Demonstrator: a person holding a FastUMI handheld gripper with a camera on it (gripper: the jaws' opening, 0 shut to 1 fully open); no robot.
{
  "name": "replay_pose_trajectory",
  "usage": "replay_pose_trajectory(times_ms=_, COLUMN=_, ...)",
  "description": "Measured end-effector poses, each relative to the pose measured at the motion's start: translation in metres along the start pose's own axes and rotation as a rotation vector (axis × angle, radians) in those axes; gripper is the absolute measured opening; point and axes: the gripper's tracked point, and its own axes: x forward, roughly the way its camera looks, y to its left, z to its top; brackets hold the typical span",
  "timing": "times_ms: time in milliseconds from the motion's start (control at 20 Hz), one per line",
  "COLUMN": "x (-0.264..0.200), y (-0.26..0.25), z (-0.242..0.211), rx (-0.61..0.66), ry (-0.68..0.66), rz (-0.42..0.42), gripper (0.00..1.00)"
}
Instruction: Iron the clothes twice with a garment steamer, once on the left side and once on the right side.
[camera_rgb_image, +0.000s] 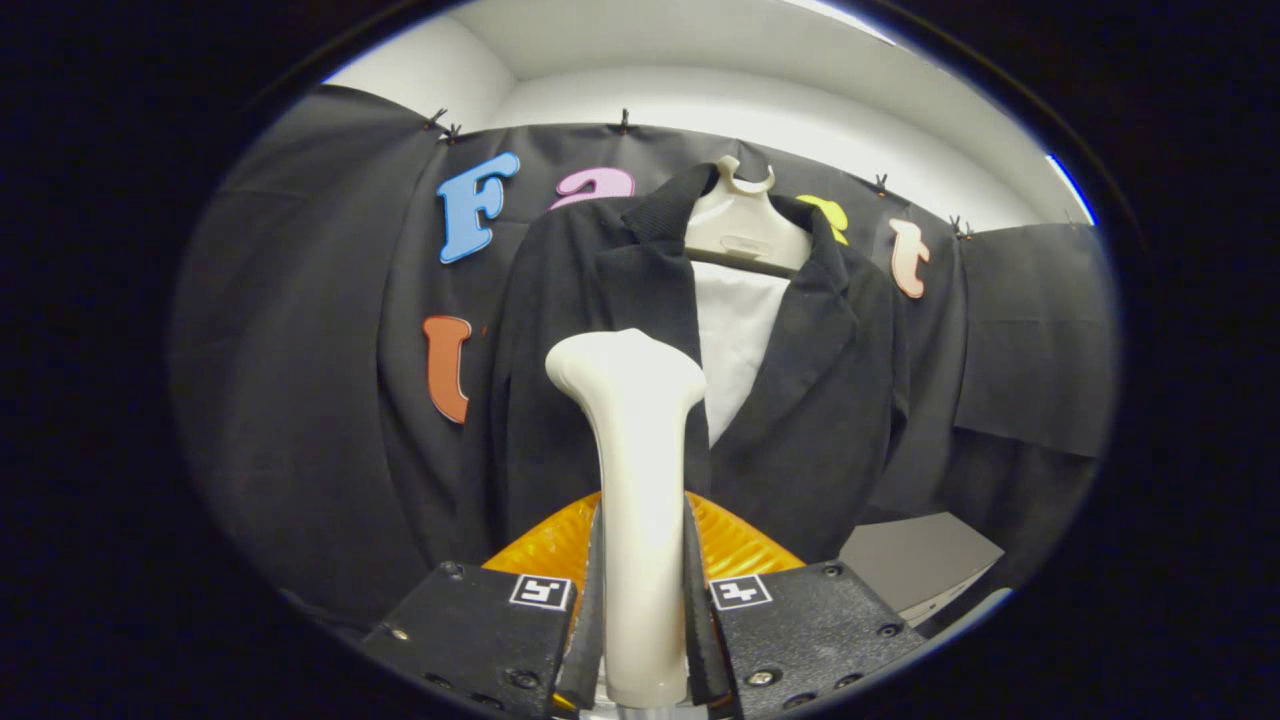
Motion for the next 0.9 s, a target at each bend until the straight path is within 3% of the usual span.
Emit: replay_pose_trajectory(times_ms=900, x=-0.007, y=0.016, z=-0.110, rx=-0.030, ry=0.132, rz=0.039, gripper=0.37)
